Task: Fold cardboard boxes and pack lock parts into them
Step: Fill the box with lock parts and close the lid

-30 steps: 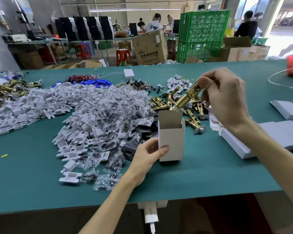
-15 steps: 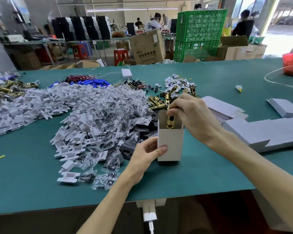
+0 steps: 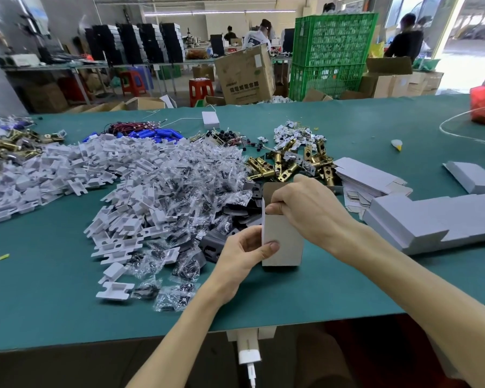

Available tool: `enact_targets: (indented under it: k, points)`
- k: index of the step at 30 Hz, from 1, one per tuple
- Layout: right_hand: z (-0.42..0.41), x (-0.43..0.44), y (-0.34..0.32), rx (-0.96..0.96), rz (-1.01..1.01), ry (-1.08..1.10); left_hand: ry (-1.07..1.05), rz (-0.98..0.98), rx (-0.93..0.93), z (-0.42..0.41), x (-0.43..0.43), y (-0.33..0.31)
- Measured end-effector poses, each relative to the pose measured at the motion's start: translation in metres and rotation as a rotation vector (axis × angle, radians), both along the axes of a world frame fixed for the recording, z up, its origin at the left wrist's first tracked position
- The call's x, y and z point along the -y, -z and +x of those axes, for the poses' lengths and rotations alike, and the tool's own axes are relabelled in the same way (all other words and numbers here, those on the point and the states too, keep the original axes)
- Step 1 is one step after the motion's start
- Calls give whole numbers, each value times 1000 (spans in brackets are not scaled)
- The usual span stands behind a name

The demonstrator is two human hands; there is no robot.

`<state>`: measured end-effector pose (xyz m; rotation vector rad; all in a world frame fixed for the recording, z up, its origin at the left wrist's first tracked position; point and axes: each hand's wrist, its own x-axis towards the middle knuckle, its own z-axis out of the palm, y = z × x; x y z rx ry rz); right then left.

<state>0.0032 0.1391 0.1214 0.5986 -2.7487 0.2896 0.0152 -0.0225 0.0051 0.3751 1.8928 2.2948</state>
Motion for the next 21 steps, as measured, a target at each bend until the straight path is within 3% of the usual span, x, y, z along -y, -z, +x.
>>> enact_targets:
  k: [4,8,14,21]
  points:
    - [4,1,-2,-25,188,14,-6,-20,-5,0,1,1]
    - [10,-1,-1,6,174,38,-4,-28,-2,0,1,1]
    - [19,4,2,-125,147,114,-21,-65,-18,0,0,2]
    - [26,34,-4,-295,129,-29,-53,-113,-19,2,0,1]
